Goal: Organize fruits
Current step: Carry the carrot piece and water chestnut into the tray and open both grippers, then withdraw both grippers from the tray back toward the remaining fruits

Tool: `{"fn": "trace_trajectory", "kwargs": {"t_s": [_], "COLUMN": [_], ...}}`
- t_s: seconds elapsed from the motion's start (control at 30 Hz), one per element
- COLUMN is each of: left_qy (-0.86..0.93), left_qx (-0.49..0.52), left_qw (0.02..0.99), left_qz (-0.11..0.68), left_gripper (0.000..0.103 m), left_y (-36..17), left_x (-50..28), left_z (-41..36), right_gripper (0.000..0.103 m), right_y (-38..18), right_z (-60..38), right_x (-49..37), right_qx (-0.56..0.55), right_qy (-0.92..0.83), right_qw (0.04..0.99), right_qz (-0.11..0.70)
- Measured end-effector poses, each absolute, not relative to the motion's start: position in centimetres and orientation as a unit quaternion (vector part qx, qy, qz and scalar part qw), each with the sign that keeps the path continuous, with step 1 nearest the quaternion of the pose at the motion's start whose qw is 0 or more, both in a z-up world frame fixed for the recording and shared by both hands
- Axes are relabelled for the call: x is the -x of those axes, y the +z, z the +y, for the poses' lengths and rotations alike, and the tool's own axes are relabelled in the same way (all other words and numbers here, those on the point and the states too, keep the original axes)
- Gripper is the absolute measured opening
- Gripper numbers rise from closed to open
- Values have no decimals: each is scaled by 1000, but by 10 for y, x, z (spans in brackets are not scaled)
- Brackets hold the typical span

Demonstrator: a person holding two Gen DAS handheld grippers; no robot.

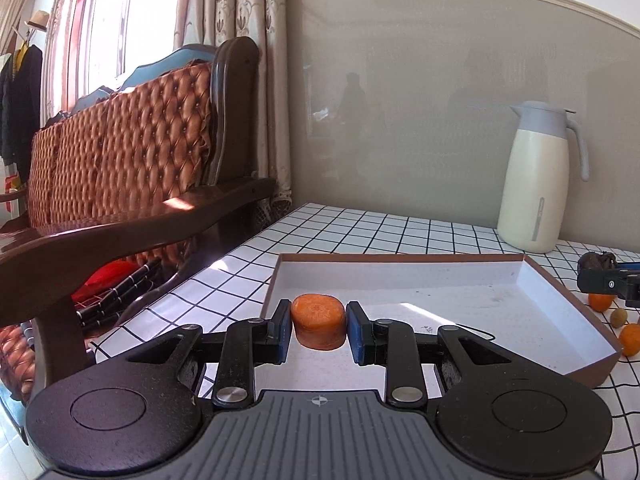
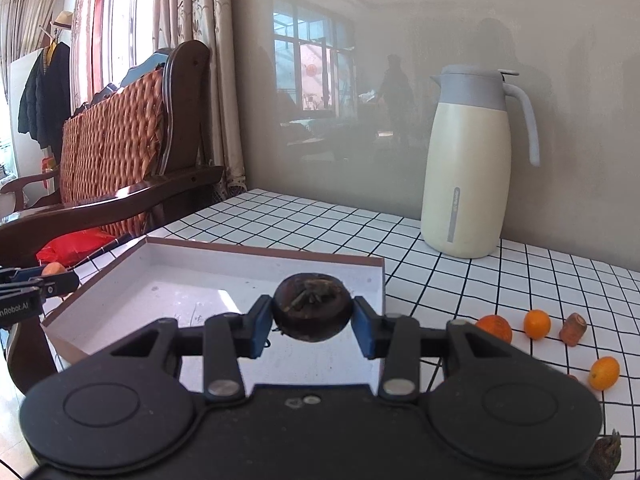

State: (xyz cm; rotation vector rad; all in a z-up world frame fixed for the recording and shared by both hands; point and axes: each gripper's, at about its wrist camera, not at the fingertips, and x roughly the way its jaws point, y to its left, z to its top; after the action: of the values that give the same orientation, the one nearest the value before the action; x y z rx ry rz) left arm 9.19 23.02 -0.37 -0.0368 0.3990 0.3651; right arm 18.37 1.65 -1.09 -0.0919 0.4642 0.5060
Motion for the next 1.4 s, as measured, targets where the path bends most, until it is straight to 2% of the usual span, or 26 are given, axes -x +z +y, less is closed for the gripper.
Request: {"fn": "trace_trajectory", "kwargs": {"t_s": [0.63, 0.67, 0.7, 0.73, 0.77, 0.83, 0.93, 1.4], "left_qy": [192, 204, 212, 218, 220, 217, 208, 208], "left_qx": [28, 32, 43, 47, 41, 38, 36, 32], "left_qw": [960, 958, 959, 961, 962, 963, 964, 963], "left_qz": [205, 198, 186, 162, 158, 156, 163, 169], "left_gripper": [30, 42, 97, 99, 103, 103, 103, 103], "left_y": [-16, -16, -15, -14, -13, -12, -14, -14], "left_x": [-118, -118, -116, -111, -110, -111, -114, -112], "left_z": [236, 237, 239, 240, 239, 239, 238, 235], "right_gripper": [36, 48, 64, 87, 83, 82, 87, 97], "right_y": [-33, -34, -33, -32, -29, -26, -27, -26], "right_z": [37, 37, 34, 29, 25, 24, 25, 32], "right_x": [-219, -221, -219, -216, -215, -216, -216, -210], "right_qx": [67, 71, 66, 55, 47, 43, 38, 44], "right_qy": [244, 230, 215, 206, 207, 211, 217, 233], "right_qw": [931, 935, 944, 951, 953, 952, 952, 949], "right_qz": [262, 259, 242, 224, 215, 220, 214, 209]}}
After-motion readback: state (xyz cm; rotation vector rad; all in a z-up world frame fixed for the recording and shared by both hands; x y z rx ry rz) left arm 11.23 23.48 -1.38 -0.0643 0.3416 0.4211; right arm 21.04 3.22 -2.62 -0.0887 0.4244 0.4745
